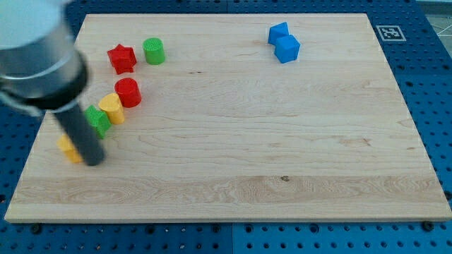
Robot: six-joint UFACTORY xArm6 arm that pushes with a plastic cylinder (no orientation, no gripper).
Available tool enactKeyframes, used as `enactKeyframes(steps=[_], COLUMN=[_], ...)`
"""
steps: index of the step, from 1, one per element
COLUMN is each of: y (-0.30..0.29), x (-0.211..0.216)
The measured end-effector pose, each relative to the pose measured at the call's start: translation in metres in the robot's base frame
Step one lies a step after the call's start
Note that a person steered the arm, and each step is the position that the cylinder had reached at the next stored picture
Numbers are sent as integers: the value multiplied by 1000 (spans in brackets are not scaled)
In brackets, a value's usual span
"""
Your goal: Push the yellow hexagon towards the center left
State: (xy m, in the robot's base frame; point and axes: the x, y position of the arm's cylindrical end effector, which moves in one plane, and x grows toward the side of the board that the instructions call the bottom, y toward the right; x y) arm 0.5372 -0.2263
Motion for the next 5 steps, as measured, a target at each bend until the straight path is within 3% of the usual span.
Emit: enactKeyframes(steps=[1, 2, 5], y=[-62, -58, -78], x=[10, 57, 58])
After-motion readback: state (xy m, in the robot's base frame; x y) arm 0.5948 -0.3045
